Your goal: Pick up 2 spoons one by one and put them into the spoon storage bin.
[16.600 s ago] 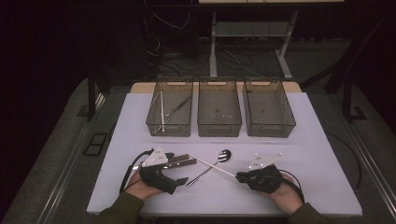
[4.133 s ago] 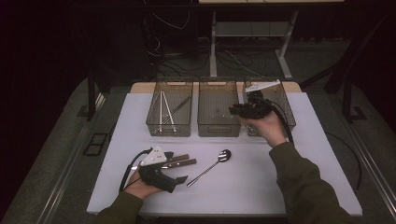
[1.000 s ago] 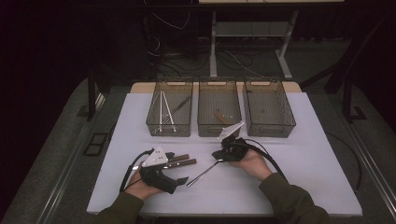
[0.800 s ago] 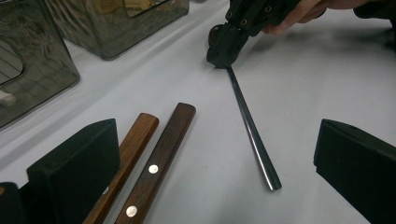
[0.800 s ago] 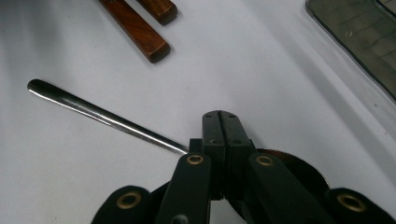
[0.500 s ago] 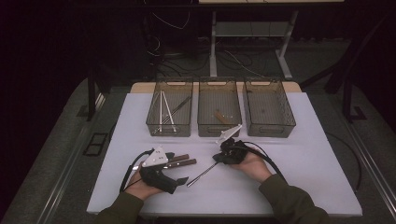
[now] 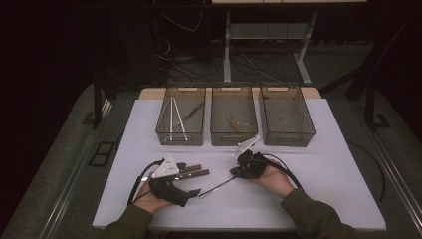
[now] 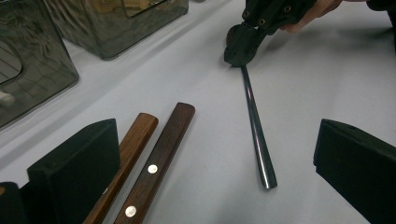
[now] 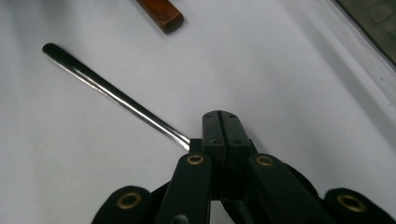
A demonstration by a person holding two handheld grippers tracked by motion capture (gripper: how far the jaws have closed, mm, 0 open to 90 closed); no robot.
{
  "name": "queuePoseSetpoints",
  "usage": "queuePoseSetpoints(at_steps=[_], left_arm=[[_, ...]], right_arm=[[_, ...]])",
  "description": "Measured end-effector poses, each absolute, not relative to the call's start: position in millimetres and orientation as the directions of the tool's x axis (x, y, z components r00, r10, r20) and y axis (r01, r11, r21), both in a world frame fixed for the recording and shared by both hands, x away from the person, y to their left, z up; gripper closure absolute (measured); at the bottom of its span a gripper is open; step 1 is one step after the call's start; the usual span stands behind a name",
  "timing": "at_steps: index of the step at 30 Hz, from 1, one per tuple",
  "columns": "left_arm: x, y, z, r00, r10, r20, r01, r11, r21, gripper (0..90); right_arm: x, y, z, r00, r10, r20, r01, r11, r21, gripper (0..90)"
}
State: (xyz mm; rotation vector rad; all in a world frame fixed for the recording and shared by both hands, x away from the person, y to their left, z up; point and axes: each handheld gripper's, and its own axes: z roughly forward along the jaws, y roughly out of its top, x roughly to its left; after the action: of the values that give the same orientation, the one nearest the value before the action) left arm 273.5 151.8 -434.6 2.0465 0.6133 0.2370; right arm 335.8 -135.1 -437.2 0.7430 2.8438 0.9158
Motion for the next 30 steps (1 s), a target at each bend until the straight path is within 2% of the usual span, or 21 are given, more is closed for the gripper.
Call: queuePoseSetpoints(at_steps=[17,23,27,30], left_arm=[[273,152,-435,0.856,0.512,-0.078,0.327,-0.417,0.848,0.0],[273,152,-434,0.857,0.509,-0.077,0.326,-0.422,0.846,0.0],[273,152,-434,0.856,0.510,-0.078,0.327,-0.419,0.847,0.0],[273,152,-435,0.857,0.509,-0.078,0.326,-0.419,0.847,0.0]], right_arm=[[317,-148,-435,-0.891,0.447,0.080,0.418,0.739,0.528,90.0],[317,-152,-435,-0.891,0.442,0.100,0.420,0.722,0.550,89.4],[319,-167,-424,-0.866,0.467,0.181,0.472,0.639,0.608,78.9],[319,-182,-417,-0.849,0.490,0.197,0.489,0.591,0.641,67.5]])
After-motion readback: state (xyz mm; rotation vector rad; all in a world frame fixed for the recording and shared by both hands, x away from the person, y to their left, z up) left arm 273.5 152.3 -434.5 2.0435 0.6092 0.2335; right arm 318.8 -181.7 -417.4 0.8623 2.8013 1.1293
